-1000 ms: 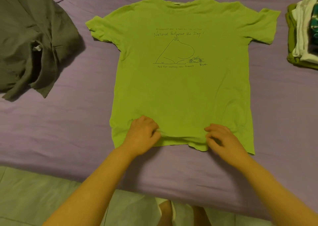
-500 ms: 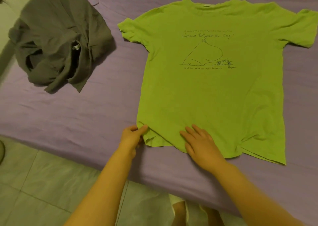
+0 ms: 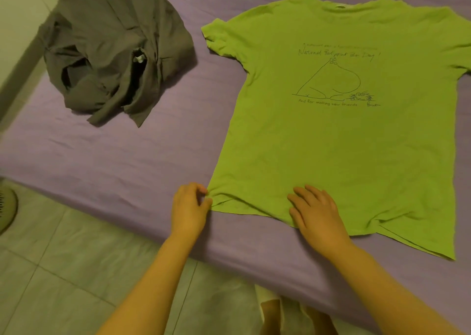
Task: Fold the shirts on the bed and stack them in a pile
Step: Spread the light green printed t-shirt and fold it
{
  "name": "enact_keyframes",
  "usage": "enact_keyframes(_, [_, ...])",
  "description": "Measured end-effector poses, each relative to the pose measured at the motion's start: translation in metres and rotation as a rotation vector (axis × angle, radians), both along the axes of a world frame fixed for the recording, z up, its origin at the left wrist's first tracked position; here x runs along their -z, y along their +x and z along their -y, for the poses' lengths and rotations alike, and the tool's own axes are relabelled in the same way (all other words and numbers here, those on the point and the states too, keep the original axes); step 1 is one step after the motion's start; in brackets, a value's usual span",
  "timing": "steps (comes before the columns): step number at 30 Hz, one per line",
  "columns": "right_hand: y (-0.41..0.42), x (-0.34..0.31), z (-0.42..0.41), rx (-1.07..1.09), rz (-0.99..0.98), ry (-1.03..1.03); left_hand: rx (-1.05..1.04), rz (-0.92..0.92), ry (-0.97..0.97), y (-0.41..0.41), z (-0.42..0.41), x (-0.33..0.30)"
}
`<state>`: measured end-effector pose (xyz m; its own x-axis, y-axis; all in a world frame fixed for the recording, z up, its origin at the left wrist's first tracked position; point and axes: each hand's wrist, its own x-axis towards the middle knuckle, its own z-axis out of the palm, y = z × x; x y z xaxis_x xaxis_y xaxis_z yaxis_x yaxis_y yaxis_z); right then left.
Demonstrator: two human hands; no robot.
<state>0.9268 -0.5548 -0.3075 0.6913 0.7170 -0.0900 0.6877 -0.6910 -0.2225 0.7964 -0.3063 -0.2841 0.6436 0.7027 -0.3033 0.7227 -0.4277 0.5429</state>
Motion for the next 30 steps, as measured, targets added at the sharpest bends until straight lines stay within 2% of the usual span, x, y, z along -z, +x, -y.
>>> enact_keyframes(3, [0.000,0.003,0.001,0.006,0.008,0.006,0.260,0.037,0.107,0.005,0.010,0.003])
enact_keyframes(6, [0.001,0.003,0.001,0.012,-0.002,0.014,0.480,-0.022,0.224,0.005,0.011,0.010])
enact_keyframes(8, [0.001,0.004,0.001,0.020,-0.019,0.016,0.506,-0.036,0.260,0.004,0.009,0.013])
enact_keyframes(11, [0.003,0.005,0.002,0.025,-0.054,0.037,0.411,-0.034,0.172,0.003,0.002,0.010])
enact_keyframes(14, [0.004,0.005,0.005,0.024,-0.077,0.066,0.441,-0.030,0.167,-0.008,-0.013,0.006])
enact_keyframes(19, [0.003,0.006,0.006,0.059,-0.090,0.114,0.504,-0.246,0.263,-0.014,-0.017,0.001])
enact_keyframes(21, [0.001,0.008,0.007,0.063,-0.079,0.128,0.467,-0.203,0.317,-0.001,0.003,-0.007])
enact_keyframes(23, [-0.001,0.009,0.006,0.080,-0.066,0.146,0.436,-0.072,0.330,0.024,0.032,-0.016])
enact_keyframes(26, [0.000,0.008,0.003,0.077,-0.064,0.187,0.645,0.069,0.244,0.062,0.080,-0.014])
enact_keyframes(28, [0.004,0.008,0.012,0.082,-0.050,0.180,0.821,0.002,0.247,0.076,0.109,0.000])
enact_keyframes(30, [0.013,0.008,0.037,0.181,-0.025,0.159,0.881,-0.158,0.311,0.082,0.124,0.010])
